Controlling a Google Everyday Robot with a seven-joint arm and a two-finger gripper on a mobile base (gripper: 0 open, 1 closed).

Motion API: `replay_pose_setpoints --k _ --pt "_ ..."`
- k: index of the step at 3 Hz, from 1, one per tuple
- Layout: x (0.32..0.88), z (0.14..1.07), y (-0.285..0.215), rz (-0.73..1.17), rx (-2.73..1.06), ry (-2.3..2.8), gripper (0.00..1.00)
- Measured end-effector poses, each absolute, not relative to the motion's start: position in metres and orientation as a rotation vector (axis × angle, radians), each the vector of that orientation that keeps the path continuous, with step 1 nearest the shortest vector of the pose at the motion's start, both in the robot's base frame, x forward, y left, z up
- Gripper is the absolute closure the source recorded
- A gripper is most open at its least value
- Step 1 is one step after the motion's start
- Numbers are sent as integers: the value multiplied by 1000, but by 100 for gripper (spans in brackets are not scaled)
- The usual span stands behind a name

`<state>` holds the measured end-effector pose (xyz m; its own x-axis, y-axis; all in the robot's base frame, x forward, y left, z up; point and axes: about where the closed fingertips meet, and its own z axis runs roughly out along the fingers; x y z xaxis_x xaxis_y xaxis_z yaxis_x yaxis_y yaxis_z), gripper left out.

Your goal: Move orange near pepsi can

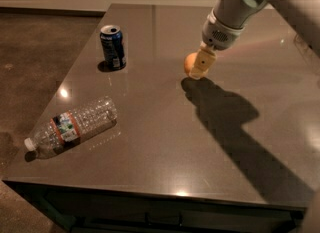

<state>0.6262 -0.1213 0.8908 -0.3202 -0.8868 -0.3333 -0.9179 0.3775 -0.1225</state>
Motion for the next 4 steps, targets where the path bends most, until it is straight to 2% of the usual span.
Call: replay_pose_setpoints --k 4 --pt "652 897 2 271 -1528 2205 100"
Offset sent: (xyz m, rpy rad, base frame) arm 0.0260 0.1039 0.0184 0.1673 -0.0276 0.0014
